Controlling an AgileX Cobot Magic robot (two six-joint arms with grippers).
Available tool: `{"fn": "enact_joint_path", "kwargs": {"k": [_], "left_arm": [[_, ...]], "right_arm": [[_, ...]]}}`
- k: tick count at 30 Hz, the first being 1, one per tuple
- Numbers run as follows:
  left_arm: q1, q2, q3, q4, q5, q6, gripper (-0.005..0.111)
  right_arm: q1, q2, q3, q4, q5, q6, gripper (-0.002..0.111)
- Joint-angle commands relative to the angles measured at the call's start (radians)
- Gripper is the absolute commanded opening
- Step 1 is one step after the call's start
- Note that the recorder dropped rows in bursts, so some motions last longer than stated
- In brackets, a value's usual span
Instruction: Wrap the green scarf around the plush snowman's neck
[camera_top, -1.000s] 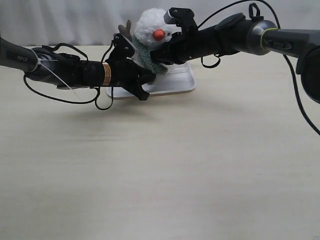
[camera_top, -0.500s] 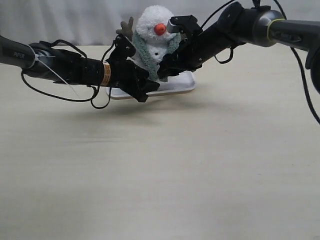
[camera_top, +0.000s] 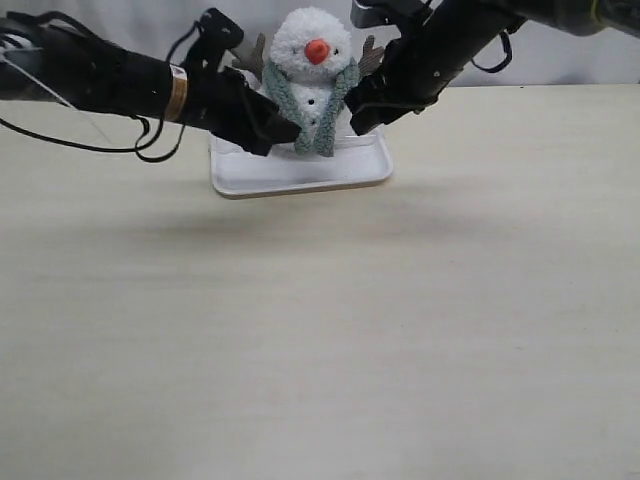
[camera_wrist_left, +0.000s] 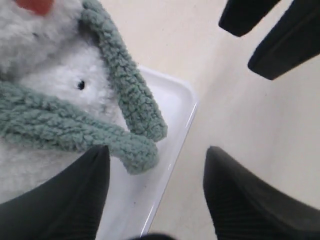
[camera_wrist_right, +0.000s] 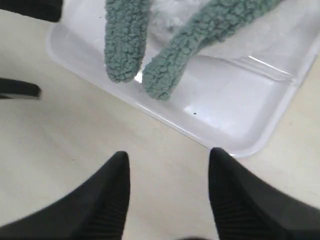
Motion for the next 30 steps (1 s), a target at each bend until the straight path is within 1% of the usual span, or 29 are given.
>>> {"fn": "enact_joint_path", "kwargs": {"k": [1, 3, 6, 7, 9, 13, 15, 17, 19, 21, 24, 27, 30], "left_arm": [[0.071, -0.042, -0.005, 0.011, -0.070, -0.127, 0.037], [0.103, -0.059, -0.005, 0.011, -0.110, -0.161, 0.024], [0.135, -0.091, -0.003, 0.011, -0.180, -0.164, 0.001], [0.139, -0.105, 0.006, 0.011, -0.179, -0.164, 0.000], [0.137, -0.140, 0.040, 0.011, -0.099, -0.164, 0.000], [0.098, -0.255, 0.146, 0.006, 0.185, -0.160, 0.000], [0.073, -0.330, 0.207, -0.055, 0.315, -0.113, 0.000], [0.057, -0.404, 0.257, -0.158, 0.381, -0.024, 0.000], [0.054, -0.467, 0.301, -0.334, 0.381, 0.091, 0.000], [0.054, -0.537, 0.354, -0.508, 0.326, 0.226, 0.000], [0.054, -0.645, 0.444, -0.673, 0.277, 0.348, 0.000], [0.054, -0.766, 0.530, -0.789, 0.266, 0.425, 0.000], [0.054, -0.903, 0.601, -0.811, 0.273, 0.436, 0.000]], "right_arm": [[-0.002, -0.061, 0.021, -0.032, -0.010, 0.032, 0.028], [-0.002, -0.100, 0.070, -0.035, -0.064, 0.030, 0.020], [-0.002, -0.182, 0.180, -0.054, -0.221, 0.030, 0.008], [-0.002, -0.217, 0.226, -0.054, -0.284, 0.028, 0.004], [-0.002, -0.285, 0.307, -0.054, -0.396, 0.028, 0.004], [-0.002, -0.444, 0.487, -0.051, -0.575, 0.028, 0.004], [-0.002, -0.520, 0.563, -0.026, -0.638, 0.030, 0.004], [-0.002, -0.587, 0.622, -0.006, -0.676, 0.026, 0.004], [-0.002, -0.650, 0.677, 0.018, -0.717, 0.026, 0.004], [-0.002, -0.720, 0.739, 0.053, -0.774, 0.026, 0.004], [0.000, -0.827, 0.818, 0.078, -0.806, 0.026, 0.004], [0.000, -0.936, 0.878, 0.078, -0.802, 0.026, 0.004], [0.000, -1.056, 0.932, 0.087, -0.799, 0.031, 0.004]]}}
